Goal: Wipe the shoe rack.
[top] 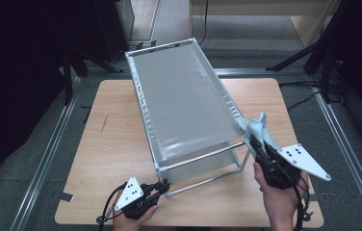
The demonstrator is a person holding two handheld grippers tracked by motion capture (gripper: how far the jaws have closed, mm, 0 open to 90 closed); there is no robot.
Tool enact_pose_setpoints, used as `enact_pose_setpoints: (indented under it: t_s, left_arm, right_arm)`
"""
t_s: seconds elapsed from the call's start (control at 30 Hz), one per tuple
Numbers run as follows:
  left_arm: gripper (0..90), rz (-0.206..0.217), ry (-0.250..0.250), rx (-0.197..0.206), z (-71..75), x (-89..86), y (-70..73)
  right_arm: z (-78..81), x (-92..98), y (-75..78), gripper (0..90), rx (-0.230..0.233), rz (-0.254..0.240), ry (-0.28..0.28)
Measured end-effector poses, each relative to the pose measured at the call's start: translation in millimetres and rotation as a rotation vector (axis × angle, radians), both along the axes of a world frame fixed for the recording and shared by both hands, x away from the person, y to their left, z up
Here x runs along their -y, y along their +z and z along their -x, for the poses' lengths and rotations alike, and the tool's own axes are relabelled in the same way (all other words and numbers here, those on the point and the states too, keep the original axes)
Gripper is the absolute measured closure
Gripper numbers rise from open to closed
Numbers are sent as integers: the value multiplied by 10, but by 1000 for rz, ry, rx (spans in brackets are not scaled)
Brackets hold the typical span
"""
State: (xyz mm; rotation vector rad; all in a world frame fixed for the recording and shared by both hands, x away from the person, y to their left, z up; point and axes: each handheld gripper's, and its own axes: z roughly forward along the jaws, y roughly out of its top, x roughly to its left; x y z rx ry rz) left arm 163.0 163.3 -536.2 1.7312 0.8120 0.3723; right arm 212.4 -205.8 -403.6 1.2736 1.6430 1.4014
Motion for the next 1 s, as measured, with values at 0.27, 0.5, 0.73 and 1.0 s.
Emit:
enact_pose_setpoints:
  t_s: [0.27, 0.5, 0.73, 1.0]
  left_arm:
    - [805, 1, 1, 0, -1, 2, 0]
    - [805, 4, -6, -2, -7, -2, 0]
    - [806, 2, -10, 0, -11, -5, 0]
    - [805, 4, -14, -1, -14, -8, -1]
  right_arm:
    - [77, 224, -152, 837, -21, 12, -59]
    - [40, 197, -628, 836, -138, 29, -31]
    - [-55, 203, -1080, 835, -257, 64, -32]
    - [10, 182, -854, 834, -208, 15, -22]
